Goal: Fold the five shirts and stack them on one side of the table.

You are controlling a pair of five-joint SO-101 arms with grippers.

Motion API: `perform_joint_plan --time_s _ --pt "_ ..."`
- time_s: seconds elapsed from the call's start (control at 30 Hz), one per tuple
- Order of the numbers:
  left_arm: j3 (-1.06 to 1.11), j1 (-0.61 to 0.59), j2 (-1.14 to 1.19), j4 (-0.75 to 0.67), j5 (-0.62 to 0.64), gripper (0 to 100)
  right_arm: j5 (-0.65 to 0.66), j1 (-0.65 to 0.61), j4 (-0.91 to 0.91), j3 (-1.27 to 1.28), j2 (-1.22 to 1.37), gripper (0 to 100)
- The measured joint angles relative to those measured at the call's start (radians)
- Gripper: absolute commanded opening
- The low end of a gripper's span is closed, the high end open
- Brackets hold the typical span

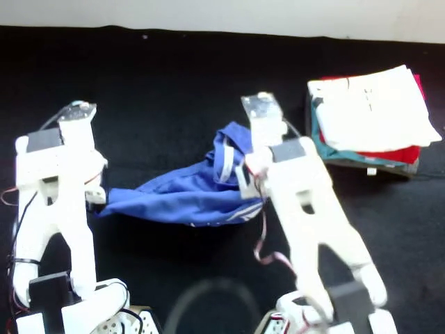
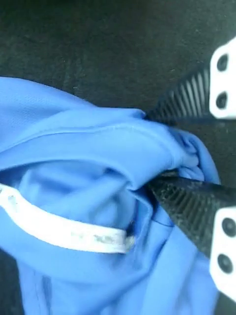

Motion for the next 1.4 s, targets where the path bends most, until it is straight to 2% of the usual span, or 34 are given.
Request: perform_joint_plan --time_s 0.17,0.33,0.47,0.63,0.8,0.93,1.4 --pt "0.077 0.0 0.0 -0.041 0.0 1 0.034 0.0 -0.018 0.017 -0.264 17.3" --pt "0.133 0.0 0.0 -0.051 0.0 1 0.035 -0.061 -0.02 -0.114 -0.281 17.3" --pt "0.21 0.0 0.0 -0.095 0.0 1 0.035 -0.143 -0.012 -0.238 -0.11 17.4" --pt "0.319 0.0 0.0 -0.169 0.0 1 0.035 -0.25 0.092 -0.443 0.21 17.7" --pt "0.361 0.0 0.0 -0.207 0.0 1 0.035 -0.313 0.184 -0.652 0.508 28.8" --pt "0.362 0.0 0.0 -0.215 0.0 1 0.041 -0.358 0.229 -0.736 0.678 28.5" --pt "0.362 0.0 0.0 -0.235 0.0 1 0.041 -0.48 0.192 -0.76 0.758 28.3"
